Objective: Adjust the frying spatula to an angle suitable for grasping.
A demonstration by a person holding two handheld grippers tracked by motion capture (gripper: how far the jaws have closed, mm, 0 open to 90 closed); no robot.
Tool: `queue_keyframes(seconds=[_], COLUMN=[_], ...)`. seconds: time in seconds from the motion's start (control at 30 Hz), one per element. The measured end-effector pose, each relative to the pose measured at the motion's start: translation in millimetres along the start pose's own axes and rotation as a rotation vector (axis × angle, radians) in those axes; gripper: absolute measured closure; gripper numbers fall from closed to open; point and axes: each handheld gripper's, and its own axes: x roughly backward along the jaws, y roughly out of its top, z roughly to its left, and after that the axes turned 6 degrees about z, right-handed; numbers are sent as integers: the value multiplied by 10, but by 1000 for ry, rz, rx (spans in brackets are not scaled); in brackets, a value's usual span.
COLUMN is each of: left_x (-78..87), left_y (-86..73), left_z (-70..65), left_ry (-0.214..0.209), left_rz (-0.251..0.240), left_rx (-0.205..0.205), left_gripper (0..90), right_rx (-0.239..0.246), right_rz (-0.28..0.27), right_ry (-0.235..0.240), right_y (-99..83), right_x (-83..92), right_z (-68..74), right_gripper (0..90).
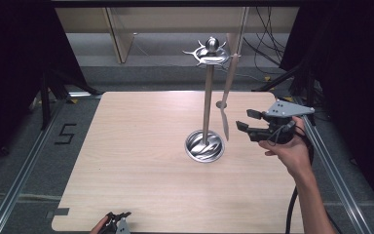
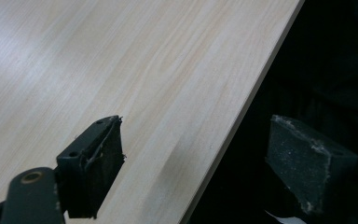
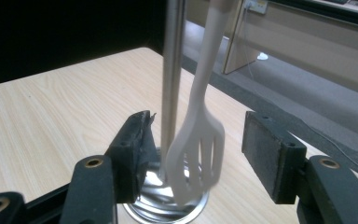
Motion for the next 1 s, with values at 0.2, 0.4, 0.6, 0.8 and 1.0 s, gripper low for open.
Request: queue_keyframes(seconds=[0.2,0.4,0.6,0.8,1.0], left_x=[2,3,15,14,-9], left_y=[-3,2,13,24,43], left_z=[-7,-10,4,18,14], left_ry=[-11,-7,-7,-3,-9], left_rz=[-4,-6,-6,-8,-10], left_rx=[15,16,8,11,5], left_gripper=[178,178,178,178,178], right_rx=[13,15,14,-41,-39], right_rz=[7,32,45,71,125], right_ry=[-10,5,6,0,10], right_y=[-126,-214,-288,-411,-545], right_x=[-18,-42,-25,-34,-83], right_z=[123,197,267,319,338], right_gripper=[425,412,403,399,386])
